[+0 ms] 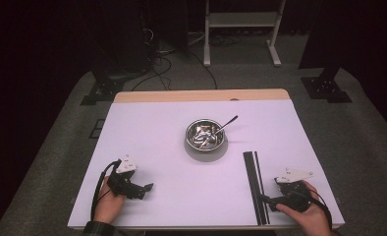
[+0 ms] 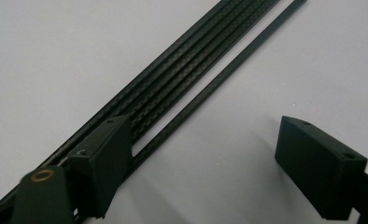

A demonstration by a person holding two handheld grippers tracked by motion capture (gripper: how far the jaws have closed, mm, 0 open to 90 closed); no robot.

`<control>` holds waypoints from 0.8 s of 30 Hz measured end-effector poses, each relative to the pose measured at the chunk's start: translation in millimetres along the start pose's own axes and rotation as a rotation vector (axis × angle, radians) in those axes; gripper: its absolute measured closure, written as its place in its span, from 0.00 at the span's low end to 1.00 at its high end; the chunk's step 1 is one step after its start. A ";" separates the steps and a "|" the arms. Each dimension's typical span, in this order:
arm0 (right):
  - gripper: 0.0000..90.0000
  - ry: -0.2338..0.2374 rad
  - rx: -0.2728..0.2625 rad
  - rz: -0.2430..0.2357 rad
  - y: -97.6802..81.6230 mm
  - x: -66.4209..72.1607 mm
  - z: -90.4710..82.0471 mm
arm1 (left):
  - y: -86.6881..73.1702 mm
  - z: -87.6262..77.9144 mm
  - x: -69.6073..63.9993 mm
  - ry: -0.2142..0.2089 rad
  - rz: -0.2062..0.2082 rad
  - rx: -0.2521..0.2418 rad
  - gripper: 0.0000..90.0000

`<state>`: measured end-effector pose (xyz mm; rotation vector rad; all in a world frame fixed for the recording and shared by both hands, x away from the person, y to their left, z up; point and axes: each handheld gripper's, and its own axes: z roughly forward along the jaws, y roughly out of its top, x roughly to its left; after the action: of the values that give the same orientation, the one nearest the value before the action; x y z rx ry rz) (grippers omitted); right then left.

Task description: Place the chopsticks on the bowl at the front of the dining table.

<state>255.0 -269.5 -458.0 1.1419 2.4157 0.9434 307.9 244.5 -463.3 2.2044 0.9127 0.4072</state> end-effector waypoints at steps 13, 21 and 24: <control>0.18 0.009 0.003 -0.013 -11.1 11.0 -10.1 | 0.0 0.0 -0.1 0.000 0.000 0.000 0.00; 0.18 0.014 0.001 -0.015 -18.5 15.9 -16.5 | 0.0 0.0 -0.1 0.001 0.000 0.000 0.00; 0.18 0.016 -0.002 -0.014 -22.2 17.4 -19.8 | 0.0 0.0 -0.1 0.001 0.000 0.000 0.00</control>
<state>220.9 -275.0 -458.4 1.1195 2.4319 0.9539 307.9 244.4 -463.3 2.2045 0.9128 0.4081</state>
